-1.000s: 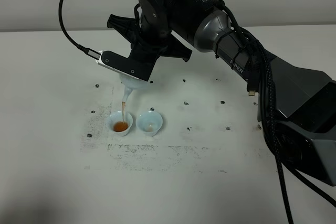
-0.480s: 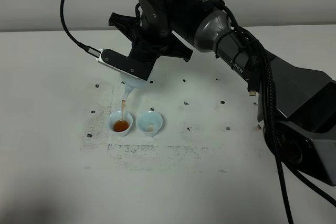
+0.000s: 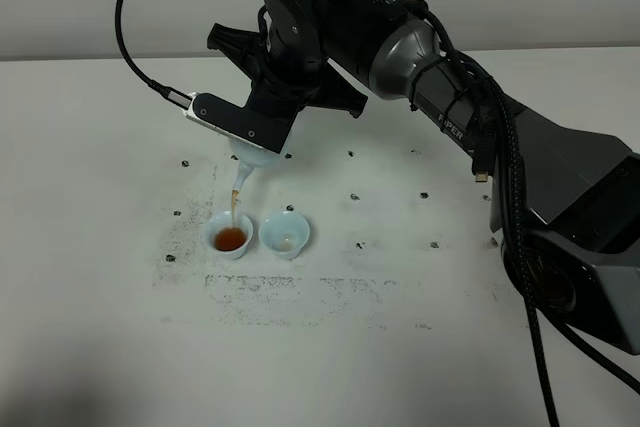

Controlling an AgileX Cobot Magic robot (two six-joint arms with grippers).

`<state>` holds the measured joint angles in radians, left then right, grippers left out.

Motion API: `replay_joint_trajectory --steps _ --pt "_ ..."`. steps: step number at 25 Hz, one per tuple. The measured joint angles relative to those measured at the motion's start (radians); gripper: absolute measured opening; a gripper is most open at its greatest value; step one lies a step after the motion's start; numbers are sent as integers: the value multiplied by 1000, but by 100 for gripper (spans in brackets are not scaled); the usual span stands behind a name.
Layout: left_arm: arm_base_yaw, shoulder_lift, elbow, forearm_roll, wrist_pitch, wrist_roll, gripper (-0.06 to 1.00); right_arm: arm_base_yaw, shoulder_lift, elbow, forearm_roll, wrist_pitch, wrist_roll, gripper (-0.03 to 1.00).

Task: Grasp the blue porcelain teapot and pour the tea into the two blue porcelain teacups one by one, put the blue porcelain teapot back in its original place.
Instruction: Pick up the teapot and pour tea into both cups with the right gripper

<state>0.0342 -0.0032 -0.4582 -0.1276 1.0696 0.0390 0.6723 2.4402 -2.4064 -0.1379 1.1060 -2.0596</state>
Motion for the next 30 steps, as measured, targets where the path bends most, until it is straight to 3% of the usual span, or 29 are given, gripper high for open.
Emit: replay_joint_trajectory --steps 30 --pt "0 0 0 0 0 0 76 0 0 0 0 0 12 5"
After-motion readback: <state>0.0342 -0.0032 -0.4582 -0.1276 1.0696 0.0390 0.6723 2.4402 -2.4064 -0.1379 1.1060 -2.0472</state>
